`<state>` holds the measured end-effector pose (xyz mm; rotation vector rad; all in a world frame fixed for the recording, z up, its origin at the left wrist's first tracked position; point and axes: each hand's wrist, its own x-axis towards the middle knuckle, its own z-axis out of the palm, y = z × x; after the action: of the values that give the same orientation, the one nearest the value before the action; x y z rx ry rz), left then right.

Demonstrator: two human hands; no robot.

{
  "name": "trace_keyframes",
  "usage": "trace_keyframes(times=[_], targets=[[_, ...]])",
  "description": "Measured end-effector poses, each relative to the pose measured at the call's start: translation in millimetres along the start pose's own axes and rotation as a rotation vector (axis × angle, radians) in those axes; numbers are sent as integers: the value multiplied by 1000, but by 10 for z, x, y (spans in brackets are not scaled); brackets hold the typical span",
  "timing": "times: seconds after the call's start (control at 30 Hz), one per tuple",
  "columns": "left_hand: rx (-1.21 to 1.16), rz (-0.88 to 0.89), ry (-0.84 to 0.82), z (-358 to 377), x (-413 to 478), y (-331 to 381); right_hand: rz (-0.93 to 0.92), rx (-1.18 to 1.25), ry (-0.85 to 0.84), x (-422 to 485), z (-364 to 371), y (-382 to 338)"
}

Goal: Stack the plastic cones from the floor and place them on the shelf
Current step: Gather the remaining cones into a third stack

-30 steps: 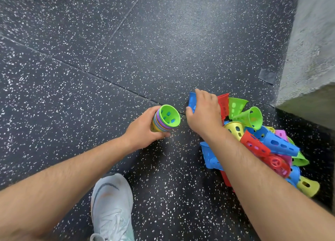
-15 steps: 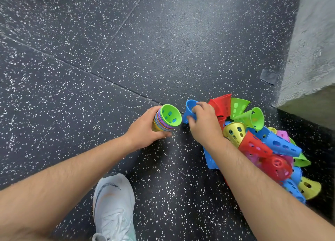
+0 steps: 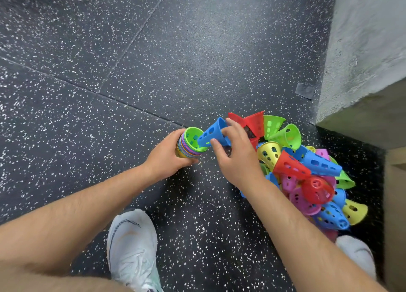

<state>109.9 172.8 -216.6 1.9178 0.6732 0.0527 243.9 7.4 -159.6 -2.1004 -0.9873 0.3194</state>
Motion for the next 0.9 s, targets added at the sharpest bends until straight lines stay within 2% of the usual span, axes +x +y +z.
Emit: trace_keyframes(times=[0.17,0.37,0.43,0.57,0.63,0.73,0.8,0.83,0.9], targets=[[-34,48,-33,134,-146,235,46,89,-146,-419,46,-128],[-19,78,-95,256,-351,344,141,186,-49,-800,-92,-87],[-18,71,-128,317,-419,352,133,83,10,-885,-152,-26],[-8,62,-164,440,-562,378,174,-243,291,-1088,-293,118],[6,59,-178,491,-628,397,211,-360,367,-1180,-363,188],[6,55,-203,544,-741,410,212,-401,436,-1294,-446,287],[-4,47,-210,560,-809,408,297,-436,482,-1338,-501,349],[-4,43,-212,566,-846,406,367,-451,477,-1344,-523,382],[-1,38,-219,579,-914,399,541,-458,355,-1343,-542,449]])
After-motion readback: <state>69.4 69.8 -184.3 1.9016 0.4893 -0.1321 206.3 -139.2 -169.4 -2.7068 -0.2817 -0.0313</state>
